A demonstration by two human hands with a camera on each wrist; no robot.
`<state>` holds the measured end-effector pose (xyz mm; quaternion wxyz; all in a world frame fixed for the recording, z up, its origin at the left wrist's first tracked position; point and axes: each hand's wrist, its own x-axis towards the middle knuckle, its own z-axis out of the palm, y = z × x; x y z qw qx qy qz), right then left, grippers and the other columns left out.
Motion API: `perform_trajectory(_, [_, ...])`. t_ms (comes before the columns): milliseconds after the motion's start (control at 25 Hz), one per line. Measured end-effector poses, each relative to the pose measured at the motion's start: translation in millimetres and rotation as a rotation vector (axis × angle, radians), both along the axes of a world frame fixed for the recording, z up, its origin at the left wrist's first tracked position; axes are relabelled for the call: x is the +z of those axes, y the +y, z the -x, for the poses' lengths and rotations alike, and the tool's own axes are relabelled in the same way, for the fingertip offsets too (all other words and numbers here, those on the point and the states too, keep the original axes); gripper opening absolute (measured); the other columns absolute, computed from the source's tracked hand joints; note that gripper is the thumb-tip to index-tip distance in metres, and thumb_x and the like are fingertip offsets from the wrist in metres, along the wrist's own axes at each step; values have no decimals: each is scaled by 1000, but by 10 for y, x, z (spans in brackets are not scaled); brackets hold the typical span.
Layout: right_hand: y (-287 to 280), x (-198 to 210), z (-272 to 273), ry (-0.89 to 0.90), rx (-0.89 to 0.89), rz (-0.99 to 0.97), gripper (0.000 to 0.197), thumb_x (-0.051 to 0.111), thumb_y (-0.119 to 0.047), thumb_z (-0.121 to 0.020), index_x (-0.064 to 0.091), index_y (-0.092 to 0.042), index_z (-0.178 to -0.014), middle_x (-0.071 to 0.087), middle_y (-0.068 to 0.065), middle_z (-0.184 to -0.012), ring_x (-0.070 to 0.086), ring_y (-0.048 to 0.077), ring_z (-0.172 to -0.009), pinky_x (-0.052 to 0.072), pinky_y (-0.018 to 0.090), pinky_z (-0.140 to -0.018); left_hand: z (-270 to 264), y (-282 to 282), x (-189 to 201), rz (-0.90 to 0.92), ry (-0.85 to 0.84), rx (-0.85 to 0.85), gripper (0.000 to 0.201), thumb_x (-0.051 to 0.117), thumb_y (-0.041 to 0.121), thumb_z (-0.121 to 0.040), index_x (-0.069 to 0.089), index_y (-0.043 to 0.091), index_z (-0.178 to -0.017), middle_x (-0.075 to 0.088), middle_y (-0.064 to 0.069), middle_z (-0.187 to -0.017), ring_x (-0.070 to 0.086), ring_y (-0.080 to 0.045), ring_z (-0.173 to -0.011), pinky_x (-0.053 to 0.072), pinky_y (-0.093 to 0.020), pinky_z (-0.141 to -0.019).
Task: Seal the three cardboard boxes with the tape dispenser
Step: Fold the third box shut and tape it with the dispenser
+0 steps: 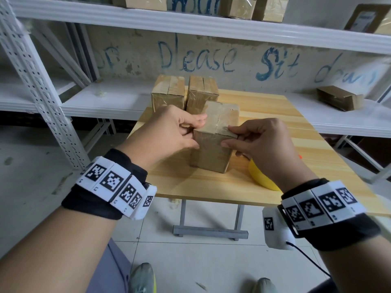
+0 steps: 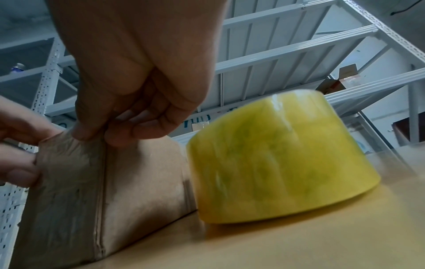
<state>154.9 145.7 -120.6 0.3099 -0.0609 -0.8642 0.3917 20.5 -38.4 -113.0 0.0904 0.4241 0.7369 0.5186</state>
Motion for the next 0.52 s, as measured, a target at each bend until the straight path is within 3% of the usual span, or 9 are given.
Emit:
perform_trajectory(120, [-12,-1,6,3,6,10,31,88,-17,-69,77,-8,-96,67,11,-67,63,22,-53,43,11,-50,61,-70,5,34,-56,-45,41,83,-3,-76,74,14,-113,67,20,-122,61,11,-114,48,-25,-106])
perform_trajectory(240, [-1,-8,18,-6,2,18,30,88,-19,-69,77,-11,-96,65,9,-67,63,27,-56,44,14,-51,58,-74,12,15,-56,-16,41,80,-7,-79,76,23,-107,67,19,-125,64,5,-115,47,-23,-107])
perform_trajectory(320, [11,-16,30,-25,-8,14,31,88,-20,-70,77,-11,-97,63,6,-66,59,22,-55,44,16,-52,41,-45,24,24,-20,26,41,81,-6,-77,76,24,-105,67,19,-124,65,8,-110,47,-16,-104])
perform_trajectory(400, [7,-27,40,-25,-45,-49,31,88,-22,-70,77,-12,-97,61,-1,-67,54,8,-57,44,16,-56,20,-34,36,40,15,32,41,80,-5,-79,75,21,-110,67,17,-127,63,10,-111,46,-13,-103])
perform_trajectory(520, [-28,-31,59,33,-127,-203,32,88,-24,-69,77,-15,-98,60,-4,-87,56,1,-70,45,9,-65,-3,-40,25,47,41,33,42,76,-5,-84,72,18,-119,61,14,-138,59,16,-106,48,-21,-105])
